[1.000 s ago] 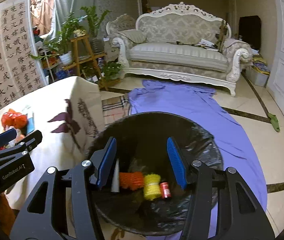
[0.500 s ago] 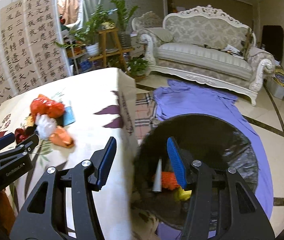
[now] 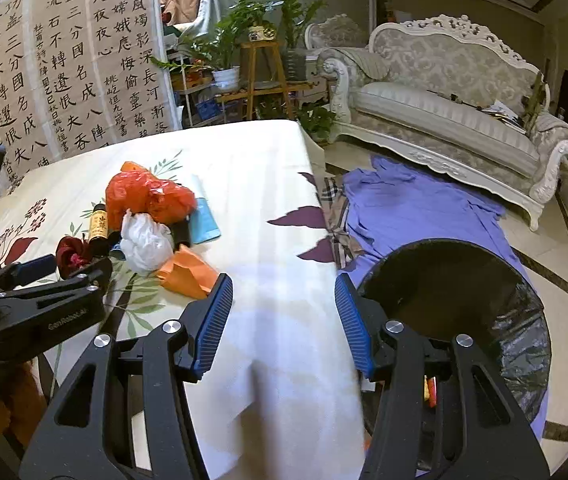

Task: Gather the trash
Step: 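Grasp the red cloth with the left tool while the right tool grasps the orange bag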

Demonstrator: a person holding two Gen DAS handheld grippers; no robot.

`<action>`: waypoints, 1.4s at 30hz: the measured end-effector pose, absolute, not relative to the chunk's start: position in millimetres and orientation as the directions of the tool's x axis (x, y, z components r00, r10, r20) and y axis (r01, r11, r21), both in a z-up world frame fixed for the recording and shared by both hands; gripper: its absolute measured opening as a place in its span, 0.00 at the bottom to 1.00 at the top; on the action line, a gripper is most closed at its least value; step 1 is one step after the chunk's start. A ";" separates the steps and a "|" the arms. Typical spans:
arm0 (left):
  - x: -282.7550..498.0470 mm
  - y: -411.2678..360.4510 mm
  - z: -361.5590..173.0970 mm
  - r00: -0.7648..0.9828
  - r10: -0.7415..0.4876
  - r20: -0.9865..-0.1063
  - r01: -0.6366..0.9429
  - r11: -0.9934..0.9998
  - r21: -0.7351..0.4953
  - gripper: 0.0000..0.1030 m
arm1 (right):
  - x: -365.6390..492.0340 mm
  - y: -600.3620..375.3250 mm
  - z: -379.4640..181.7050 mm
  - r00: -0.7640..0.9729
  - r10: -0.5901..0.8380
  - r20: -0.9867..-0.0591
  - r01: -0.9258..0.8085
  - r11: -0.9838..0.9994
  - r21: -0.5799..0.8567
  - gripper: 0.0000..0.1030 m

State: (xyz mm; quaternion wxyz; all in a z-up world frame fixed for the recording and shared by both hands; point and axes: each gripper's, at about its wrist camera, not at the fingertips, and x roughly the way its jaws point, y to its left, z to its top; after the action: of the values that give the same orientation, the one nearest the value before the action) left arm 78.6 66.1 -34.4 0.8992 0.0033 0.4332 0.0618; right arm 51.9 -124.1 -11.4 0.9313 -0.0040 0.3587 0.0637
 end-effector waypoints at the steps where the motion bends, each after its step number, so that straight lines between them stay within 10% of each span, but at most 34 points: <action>1: 79.4 67.7 -35.8 0.609 0.104 -0.786 -0.106 0.993 0.049 0.71 | 53.0 -122.3 -11.4 0.733 0.117 -0.670 -0.124 0.992 0.037 0.51; 12: 65.9 76.8 -35.8 0.625 0.066 -0.778 -0.060 0.998 0.037 0.40 | 56.3 -114.0 -14.7 0.717 0.126 -0.686 -0.145 0.989 0.029 0.51; 34: 52.4 123.3 -32.8 0.622 0.135 -0.771 -0.143 0.988 0.058 0.38 | 76.7 -79.7 -22.8 0.645 0.194 -0.739 -0.242 0.969 0.044 0.60; 42: 53.1 126.0 -33.7 0.619 0.133 -0.774 -0.146 0.988 0.053 0.38 | 82.6 -74.0 -30.0 0.608 0.186 -0.772 -0.259 0.965 0.029 0.44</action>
State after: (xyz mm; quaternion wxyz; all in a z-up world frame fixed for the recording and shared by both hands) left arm 53.1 126.0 -33.7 0.8997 -0.0077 0.4296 0.0776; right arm 82.6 -74.0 -30.0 0.8956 -0.0429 0.4250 0.1244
